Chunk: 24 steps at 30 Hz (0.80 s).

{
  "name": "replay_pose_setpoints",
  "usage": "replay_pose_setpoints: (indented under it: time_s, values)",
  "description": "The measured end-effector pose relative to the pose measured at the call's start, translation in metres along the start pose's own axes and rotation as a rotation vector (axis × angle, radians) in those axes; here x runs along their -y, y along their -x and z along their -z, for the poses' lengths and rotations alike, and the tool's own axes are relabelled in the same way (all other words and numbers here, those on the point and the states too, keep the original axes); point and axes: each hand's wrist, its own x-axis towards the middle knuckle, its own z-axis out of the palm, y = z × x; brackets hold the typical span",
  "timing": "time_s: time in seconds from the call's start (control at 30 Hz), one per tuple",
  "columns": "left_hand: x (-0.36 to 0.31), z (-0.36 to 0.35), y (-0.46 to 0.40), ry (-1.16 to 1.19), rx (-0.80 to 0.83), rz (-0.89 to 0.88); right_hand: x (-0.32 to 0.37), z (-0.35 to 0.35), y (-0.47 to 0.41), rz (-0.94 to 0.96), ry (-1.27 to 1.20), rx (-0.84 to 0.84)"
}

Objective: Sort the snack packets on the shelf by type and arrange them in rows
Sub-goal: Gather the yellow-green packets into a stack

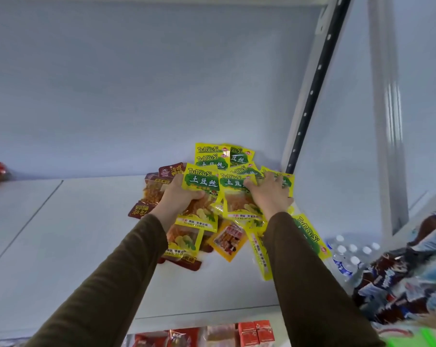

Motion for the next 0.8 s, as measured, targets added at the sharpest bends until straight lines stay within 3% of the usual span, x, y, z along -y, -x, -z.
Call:
replay_pose_setpoints:
  time_s: [0.33, 0.53, 0.67, 0.8]
  values:
    - [0.015, 0.012, -0.017, 0.269, -0.137, 0.067, 0.011, -0.028, 0.005, 0.123, -0.206, -0.065]
    - [0.020, 0.019, -0.017, 0.123, -0.342, -0.040, 0.025, -0.042, 0.015, 0.233, -0.382, -0.046]
    - [0.028, 0.028, -0.015, 0.105, -0.362, -0.049, 0.032, -0.042, 0.015, 0.170, -0.120, -0.031]
    - [0.031, 0.031, -0.016, 0.045, -0.350, -0.083, 0.036, -0.036, 0.011, 0.151, -0.108, -0.009]
